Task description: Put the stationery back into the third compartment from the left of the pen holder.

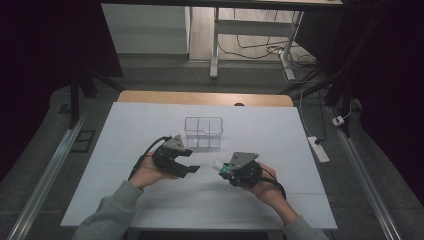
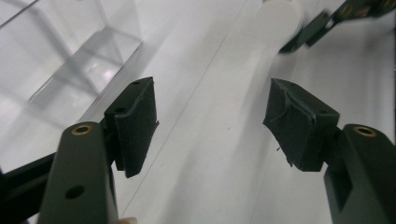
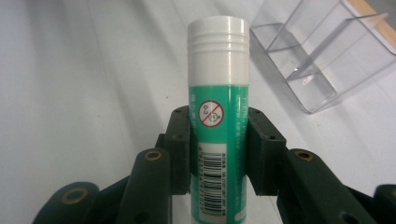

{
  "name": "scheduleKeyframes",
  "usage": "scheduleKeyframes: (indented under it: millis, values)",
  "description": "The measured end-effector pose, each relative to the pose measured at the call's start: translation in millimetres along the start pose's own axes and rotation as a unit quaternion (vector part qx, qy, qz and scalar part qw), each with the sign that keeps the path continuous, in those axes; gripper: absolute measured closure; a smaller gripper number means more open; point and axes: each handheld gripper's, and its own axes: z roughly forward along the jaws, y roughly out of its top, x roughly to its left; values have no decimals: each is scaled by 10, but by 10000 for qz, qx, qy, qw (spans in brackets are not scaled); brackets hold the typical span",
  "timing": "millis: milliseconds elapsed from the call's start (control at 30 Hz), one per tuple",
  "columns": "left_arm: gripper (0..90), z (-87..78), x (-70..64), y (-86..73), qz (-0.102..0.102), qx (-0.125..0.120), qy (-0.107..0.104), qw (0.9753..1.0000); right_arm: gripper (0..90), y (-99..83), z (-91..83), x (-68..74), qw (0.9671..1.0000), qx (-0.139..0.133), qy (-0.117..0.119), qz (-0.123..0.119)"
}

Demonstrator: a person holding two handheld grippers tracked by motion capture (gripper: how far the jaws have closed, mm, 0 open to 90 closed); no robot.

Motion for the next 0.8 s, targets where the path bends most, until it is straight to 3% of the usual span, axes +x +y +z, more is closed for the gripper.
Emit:
scheduleKeyframes:
  millis: [267, 567, 800]
  values:
    - [334, -154, 40, -206, -204, -28, 219, 9995, 646, -41, -75, -108, 9983, -284, 10, 505]
    - [335, -286, 53, -466, -453, 9, 409, 9981, 645, -68, -105, -160, 9960, -422, -34, 781]
    - [335, -390, 69, -705, -693, 26, 581, 9959, 645, -72, -115, -177, 9951, -488, -82, 857]
